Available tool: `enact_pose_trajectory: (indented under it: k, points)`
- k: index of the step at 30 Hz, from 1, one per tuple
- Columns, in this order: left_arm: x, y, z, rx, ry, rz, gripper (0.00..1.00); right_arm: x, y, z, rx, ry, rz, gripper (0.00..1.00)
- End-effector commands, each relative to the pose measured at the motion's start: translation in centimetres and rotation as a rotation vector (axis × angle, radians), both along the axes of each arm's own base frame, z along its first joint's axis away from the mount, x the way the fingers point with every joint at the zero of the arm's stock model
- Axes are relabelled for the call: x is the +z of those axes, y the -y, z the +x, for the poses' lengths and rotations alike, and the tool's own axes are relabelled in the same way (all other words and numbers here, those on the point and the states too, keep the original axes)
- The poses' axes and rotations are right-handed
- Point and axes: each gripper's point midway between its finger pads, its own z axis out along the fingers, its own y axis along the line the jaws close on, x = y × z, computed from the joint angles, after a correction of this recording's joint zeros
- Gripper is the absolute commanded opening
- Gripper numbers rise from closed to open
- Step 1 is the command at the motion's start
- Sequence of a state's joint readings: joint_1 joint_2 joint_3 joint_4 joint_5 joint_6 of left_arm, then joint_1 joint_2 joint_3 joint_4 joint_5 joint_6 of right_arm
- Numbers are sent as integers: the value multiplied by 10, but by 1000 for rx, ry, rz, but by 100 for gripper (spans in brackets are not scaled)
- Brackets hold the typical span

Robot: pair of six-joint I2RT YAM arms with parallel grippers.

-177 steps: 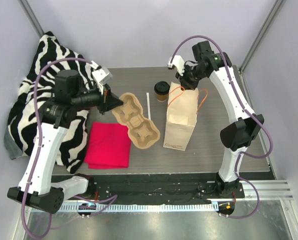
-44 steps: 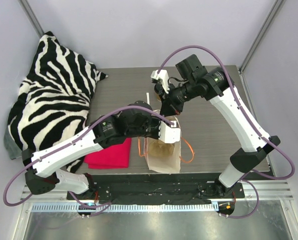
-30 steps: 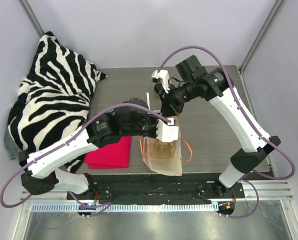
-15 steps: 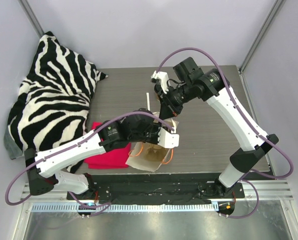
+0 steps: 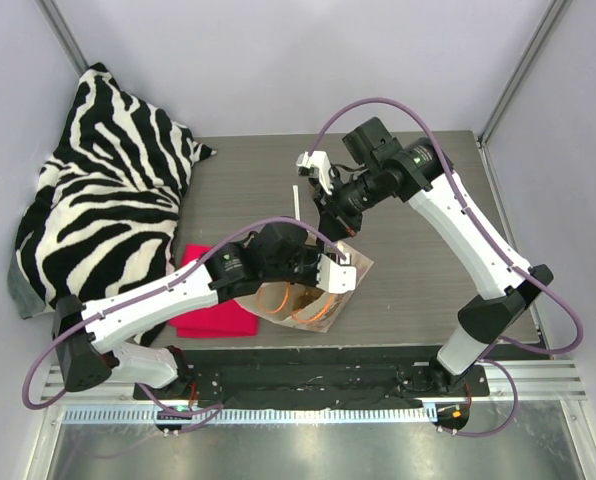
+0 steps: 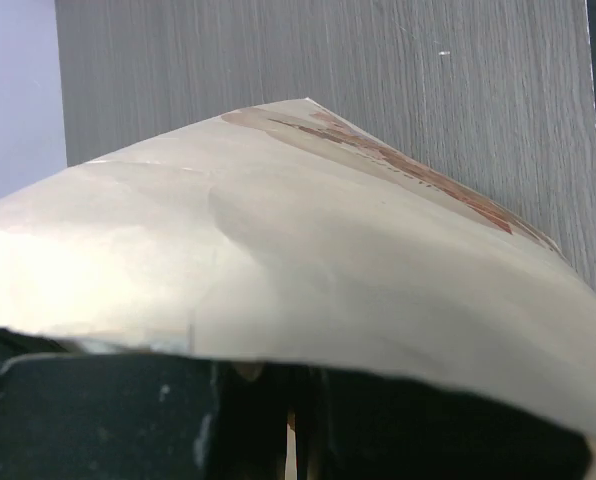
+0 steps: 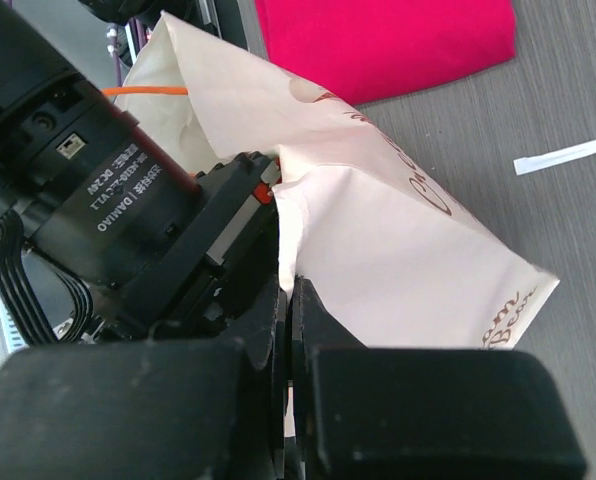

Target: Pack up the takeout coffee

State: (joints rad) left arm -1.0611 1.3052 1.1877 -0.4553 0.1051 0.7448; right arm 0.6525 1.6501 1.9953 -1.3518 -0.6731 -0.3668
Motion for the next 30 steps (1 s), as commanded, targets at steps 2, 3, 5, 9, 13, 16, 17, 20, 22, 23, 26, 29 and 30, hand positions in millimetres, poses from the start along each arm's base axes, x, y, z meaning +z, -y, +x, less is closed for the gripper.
enact_pose_trajectory:
  k: [2,3,5,9,13,16,17,20,22,23,26,29,30]
  points:
    - [5,9,4,-38,3,-52,0,8,-3,-16,111,8,58,1]
    - [6,8,3,-43,3,-55,0,7,-4,-14,110,14,57,1]
    - [16,8,-2,-54,-10,-64,0,5,-3,-9,100,29,40,1]
    - [46,3,-14,-71,-25,-98,0,0,0,3,101,104,12,1]
    - [64,-1,-34,-137,24,-96,0,-1,-2,14,113,154,3,1]
    - [66,1,-44,-174,39,-56,0,-4,-6,19,122,148,-3,1]
    - [61,4,-45,-180,33,-30,0,-4,-6,19,125,147,-5,1]
    - [63,7,-44,-178,47,24,0,-11,-3,17,147,123,-45,1]
    - [64,10,-42,-194,48,58,0,-15,1,13,179,119,-59,1]
    - [69,12,-42,-202,54,57,0,-13,2,10,187,124,-56,1]
    - [63,14,-43,-229,54,81,0,-11,0,9,203,141,-46,1]
    - [50,17,-39,-185,15,91,0,-4,-3,11,186,156,-29,1]
    - [49,20,-36,-164,10,76,0,-1,-3,10,180,167,-20,1]
